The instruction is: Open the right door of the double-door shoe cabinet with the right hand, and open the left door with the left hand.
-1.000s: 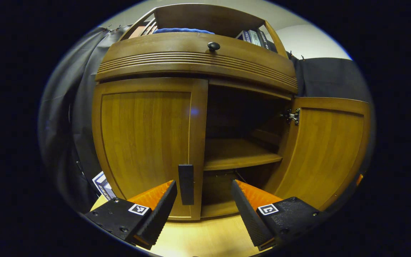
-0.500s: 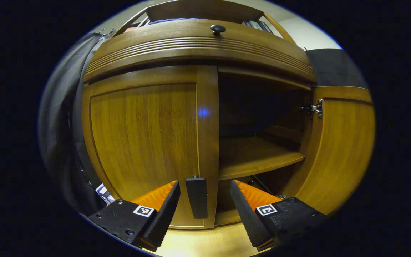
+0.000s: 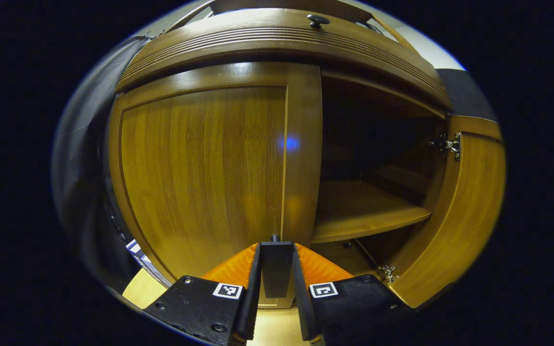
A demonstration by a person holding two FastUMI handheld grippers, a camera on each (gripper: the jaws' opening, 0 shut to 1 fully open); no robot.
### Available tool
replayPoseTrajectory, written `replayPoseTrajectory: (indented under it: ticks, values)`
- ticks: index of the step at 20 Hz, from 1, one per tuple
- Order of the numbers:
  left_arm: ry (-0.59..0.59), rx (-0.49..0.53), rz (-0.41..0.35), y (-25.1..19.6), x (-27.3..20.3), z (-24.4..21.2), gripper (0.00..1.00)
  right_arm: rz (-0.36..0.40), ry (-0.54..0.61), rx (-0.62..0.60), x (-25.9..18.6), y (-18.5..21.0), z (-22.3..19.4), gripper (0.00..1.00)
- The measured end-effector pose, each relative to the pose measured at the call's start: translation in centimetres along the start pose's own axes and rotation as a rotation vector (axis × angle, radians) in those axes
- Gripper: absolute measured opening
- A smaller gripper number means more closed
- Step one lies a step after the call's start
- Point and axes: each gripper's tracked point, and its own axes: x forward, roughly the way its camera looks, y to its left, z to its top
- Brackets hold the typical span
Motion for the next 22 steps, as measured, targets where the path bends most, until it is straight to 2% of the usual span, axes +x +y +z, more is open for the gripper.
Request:
replayPoseTrajectory:
  ticks: [1,2,4,7,9,10,12,13,19,21,22]
  values:
    - [-0.009,0.000,-0.004,-0.1,0.0,0.2,0.36,0.009,0.002,-0.001,0.1,0.4,-0.1,0.59]
    - [-0.008,-0.001,-0.009,-0.1,0.1,0.1,0.34,0.019,0.003,-0.005,0.1,0.8,-0.1,0.55]
    - [-0.008,-0.003,-0.015,0.0,-0.1,0.1,0.38,0.040,0.008,-0.019,0.2,1.5,-0.3,0.55]
    - [-0.005,-0.012,-0.022,0.0,-0.6,0.0,0.34,0.070,0.020,-0.035,0.3,2.2,-0.6,0.55]
    - [-0.006,-0.014,-0.025,0.1,-1.0,-0.1,0.34,0.088,0.026,-0.040,0.3,2.6,-0.9,0.55]
    - [-0.007,-0.013,-0.027,0.1,-1.3,-0.2,0.34,0.096,0.030,-0.042,0.3,2.8,-1.0,0.59]
    - [-0.008,-0.014,-0.033,0.1,-1.9,-0.3,0.34,0.115,0.039,-0.043,0.4,3.2,-1.3,0.59]
    - [-0.007,-0.016,-0.035,0.1,-2.2,-0.4,0.35,0.123,0.044,-0.042,0.5,3.4,-1.5,0.55]
    - [-0.010,-0.019,-0.059,0.3,-3.8,-0.7,0.35,0.172,0.076,-0.031,0.1,4.8,-2.7,0.55]
    - [-0.011,-0.018,-0.067,0.4,-4.3,-0.8,0.35,0.185,0.088,-0.037,-0.1,5.0,-3.1,0.59]
    - [-0.012,-0.018,-0.070,0.5,-4.5,-0.8,0.35,0.192,0.093,-0.041,-0.2,5.1,-3.4,0.55]
